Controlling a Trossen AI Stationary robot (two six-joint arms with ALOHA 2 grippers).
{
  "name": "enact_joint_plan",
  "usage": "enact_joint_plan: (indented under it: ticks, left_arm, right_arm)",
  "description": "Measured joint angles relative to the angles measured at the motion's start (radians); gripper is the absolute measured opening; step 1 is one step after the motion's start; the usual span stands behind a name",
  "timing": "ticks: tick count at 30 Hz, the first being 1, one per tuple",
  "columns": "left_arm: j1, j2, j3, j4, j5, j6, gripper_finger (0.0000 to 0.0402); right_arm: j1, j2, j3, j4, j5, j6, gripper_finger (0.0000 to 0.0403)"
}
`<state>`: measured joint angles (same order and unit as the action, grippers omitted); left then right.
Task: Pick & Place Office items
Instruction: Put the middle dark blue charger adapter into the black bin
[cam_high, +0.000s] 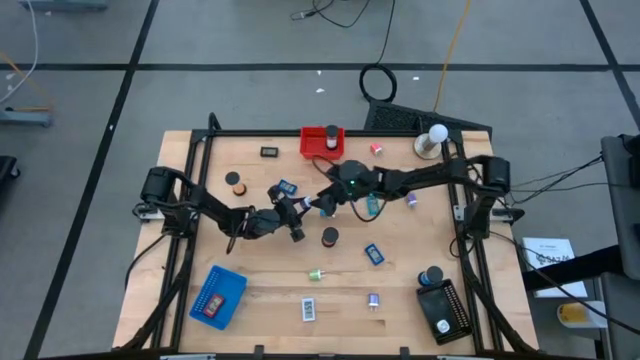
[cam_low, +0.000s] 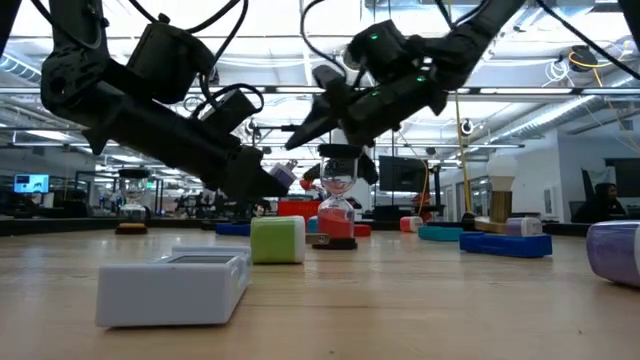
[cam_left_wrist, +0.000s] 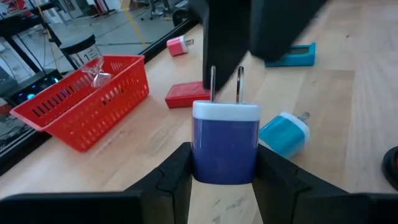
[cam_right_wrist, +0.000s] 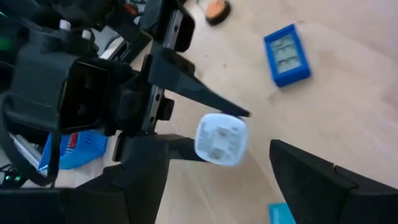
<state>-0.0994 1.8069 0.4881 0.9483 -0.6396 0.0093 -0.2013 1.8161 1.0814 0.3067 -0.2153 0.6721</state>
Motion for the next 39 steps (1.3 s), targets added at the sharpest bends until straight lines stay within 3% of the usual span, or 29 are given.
enact_joint_plan:
  ticks: [7,13,17,19,24,27,32,39]
  left_arm:
    - [-0.01,0.0,0.0,0.029,-0.016,0.009,0.0134]
    - [-0.014,-0.001,0.0,0.05,-0.019,0.011,0.0136]
    - [-0.014,-0.002,0.0,0.048,-0.024,-0.033,0.0178]
    - [-0.015,-0.002,0.0,0.04,-0.024,-0.046,0.0207]
    - [-0.027,-0.002,0.0,-0.009,-0.024,-0.054,0.0266]
    - [-0.025,-0.002,-0.007,-0.012,-0.024,-0.067,0.0279]
    - [-0.012,-0.003,-0.013,-0.009,0.0,-0.075,0.026]
    - [0.008,-0.003,-0.013,-0.004,0.049,-0.084,0.0202]
  right_arm:
    - [0.014,0.1,0.11,-0.023,-0.019,-0.023,0.025]
    - [0.013,0.122,0.121,-0.031,-0.024,-0.024,0.0187]
    - [0.013,0.122,0.121,-0.037,-0.024,-0.052,0.0134]
    - [0.013,0.119,0.121,-0.051,-0.026,-0.073,0.0129]
    - [-0.005,0.025,0.122,-0.265,-0.022,-0.188,0.0129]
    - [-0.009,-0.069,0.113,-0.516,0.032,-0.283,0.0131]
    - [0.003,-0.165,0.043,-0.815,0.177,-0.345,0.0134]
    - [0.057,-0.213,-0.139,-0.816,0.188,-0.272,0.0134]
